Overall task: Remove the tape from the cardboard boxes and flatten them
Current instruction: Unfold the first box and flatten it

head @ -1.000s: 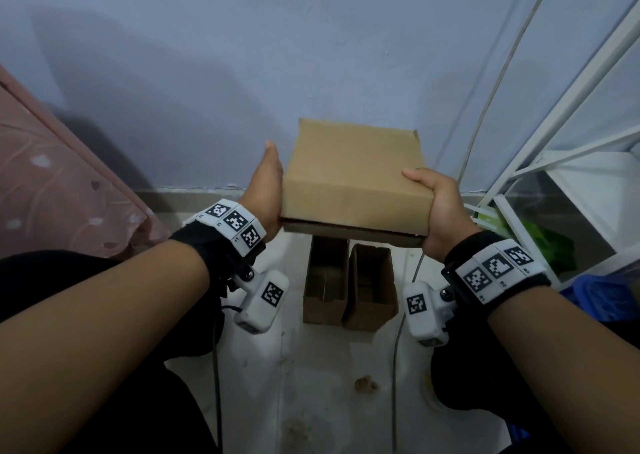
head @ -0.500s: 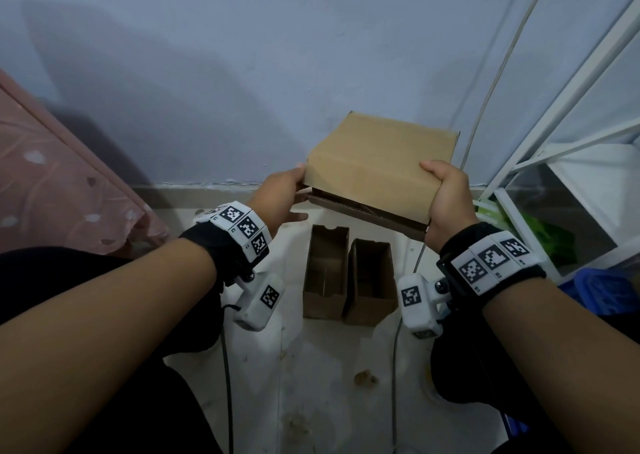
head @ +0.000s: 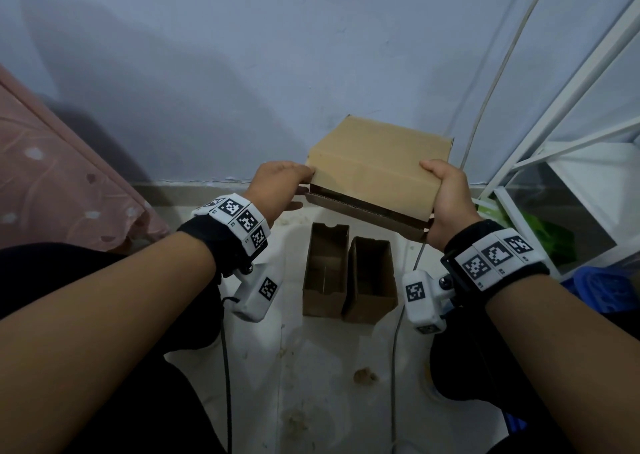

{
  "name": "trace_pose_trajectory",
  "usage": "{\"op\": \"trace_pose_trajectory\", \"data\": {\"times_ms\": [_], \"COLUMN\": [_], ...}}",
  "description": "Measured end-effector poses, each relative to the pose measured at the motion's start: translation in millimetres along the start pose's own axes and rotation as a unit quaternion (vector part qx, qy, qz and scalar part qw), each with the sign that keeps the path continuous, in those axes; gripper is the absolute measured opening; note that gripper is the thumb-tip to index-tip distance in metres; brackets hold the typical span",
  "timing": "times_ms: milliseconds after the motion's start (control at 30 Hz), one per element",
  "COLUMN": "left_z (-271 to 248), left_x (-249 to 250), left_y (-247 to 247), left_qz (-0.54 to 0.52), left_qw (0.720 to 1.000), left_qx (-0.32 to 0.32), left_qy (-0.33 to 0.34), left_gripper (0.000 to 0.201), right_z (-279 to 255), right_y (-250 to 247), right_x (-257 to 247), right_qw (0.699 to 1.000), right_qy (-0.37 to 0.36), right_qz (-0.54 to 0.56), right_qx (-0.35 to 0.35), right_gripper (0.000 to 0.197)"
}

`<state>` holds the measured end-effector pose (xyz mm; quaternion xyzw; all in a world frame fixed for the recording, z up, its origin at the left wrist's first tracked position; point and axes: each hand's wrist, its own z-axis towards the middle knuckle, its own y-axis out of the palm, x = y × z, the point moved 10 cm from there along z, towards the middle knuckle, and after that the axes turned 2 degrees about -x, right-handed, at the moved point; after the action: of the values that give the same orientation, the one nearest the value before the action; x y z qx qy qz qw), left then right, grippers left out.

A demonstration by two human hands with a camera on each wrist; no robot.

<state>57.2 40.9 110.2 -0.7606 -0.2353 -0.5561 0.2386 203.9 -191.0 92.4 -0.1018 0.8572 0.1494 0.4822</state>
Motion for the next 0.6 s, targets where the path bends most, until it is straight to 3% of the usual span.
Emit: {"op": "trace_pose_trajectory", "data": {"times_ms": [167, 267, 433, 600], "left_z": [-3, -6, -9, -12], "left_x": [12, 19, 19, 30], "left_y": [-2, -1, 5, 5], "left_qz": [0.031, 0.047, 0.04, 0.0], "left_qw": [0.998, 0.996, 0.997, 0.996], "left_qx": [0.019, 0.018, -0.022, -0.02], "left_qy": [0.044, 0.074, 0.054, 0.083], "left_gripper": [0.019, 0.015, 0.019, 0.019], "right_z": [-1, -3, -5, -8], "right_y": [2, 10, 17, 19], "right_x": [25, 30, 26, 38], "right_qw": [0.994, 0.992, 0.992, 0.987], "right_qy": [0.111, 0.116, 0.099, 0.136], "right_qz": [0.008, 0.025, 0.027, 0.02], "right_qx": [-0.015, -0.047, -0.078, -0.087], "right_gripper": [0.036, 0.039, 0.048, 0.036]}}
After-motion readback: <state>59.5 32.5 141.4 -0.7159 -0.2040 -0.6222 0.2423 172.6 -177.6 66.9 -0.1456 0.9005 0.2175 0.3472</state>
